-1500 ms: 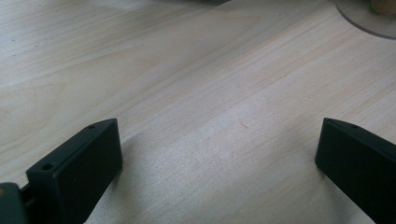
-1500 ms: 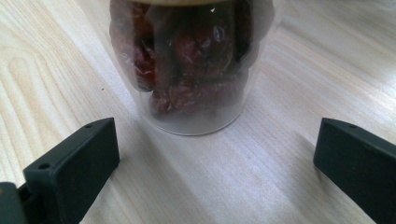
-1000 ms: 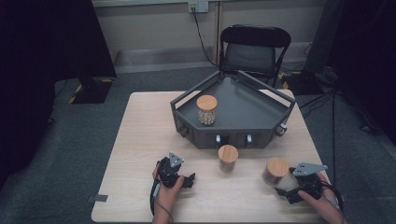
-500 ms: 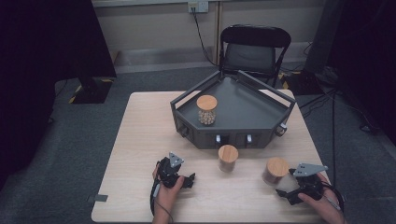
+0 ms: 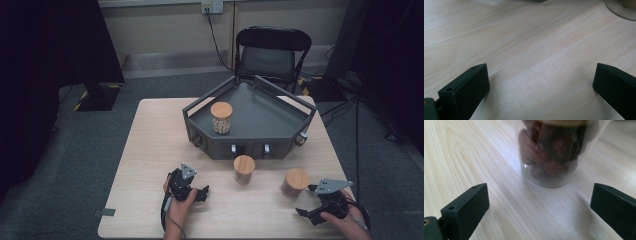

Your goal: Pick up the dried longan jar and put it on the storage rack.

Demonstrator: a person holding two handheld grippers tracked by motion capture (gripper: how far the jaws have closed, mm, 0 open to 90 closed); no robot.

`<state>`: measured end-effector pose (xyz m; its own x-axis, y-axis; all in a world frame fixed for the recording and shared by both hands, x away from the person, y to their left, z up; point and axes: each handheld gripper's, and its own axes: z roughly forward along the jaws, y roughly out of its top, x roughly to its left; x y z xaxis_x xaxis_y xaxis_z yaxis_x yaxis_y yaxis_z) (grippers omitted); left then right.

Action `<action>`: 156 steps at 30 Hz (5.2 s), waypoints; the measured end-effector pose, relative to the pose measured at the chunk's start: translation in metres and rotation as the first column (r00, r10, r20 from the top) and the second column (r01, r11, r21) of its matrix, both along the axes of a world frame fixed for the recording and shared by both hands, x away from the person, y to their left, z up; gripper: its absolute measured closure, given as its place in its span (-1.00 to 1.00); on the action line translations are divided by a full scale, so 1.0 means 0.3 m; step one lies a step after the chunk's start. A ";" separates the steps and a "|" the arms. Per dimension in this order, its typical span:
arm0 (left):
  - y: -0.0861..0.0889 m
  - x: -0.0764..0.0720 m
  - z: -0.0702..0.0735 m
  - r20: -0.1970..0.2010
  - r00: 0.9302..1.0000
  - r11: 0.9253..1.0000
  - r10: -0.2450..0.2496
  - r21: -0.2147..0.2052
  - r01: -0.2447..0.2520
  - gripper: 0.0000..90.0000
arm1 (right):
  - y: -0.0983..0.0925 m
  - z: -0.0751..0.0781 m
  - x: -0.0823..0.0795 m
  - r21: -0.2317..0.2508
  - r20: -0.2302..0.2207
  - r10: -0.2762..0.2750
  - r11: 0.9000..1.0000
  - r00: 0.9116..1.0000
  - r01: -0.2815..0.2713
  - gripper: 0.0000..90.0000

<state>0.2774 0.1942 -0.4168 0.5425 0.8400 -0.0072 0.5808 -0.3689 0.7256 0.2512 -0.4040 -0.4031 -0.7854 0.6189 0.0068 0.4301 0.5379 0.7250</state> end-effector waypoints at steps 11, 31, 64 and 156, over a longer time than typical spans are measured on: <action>0.000 0.000 0.000 0.000 1.000 1.000 0.000 0.000 0.000 -1.00 | 0.017 0.021 -0.023 0.015 -0.022 0.031 0.999 0.999 -0.031 -0.96; 0.000 0.000 0.000 0.000 1.000 1.000 0.000 0.000 0.000 -1.00 | 0.073 0.035 -0.019 0.023 -0.075 0.110 0.994 0.991 -0.109 -0.92; -0.002 -0.002 0.000 0.000 1.000 1.000 0.004 0.001 -0.004 -1.00 | 0.252 0.028 0.018 0.062 -0.069 0.197 0.979 0.978 -0.193 -0.94; -0.004 -0.007 0.000 0.001 1.000 1.000 0.011 0.001 -0.011 -0.99 | 0.640 -0.040 0.095 0.036 0.083 -0.171 0.985 0.982 0.169 -0.79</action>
<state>0.2753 0.1929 -0.4167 0.5329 0.8462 -0.0055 0.5842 -0.3632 0.7258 0.2795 -0.2119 -0.4151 -0.6673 0.7439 -0.0360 0.4496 0.4409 0.7768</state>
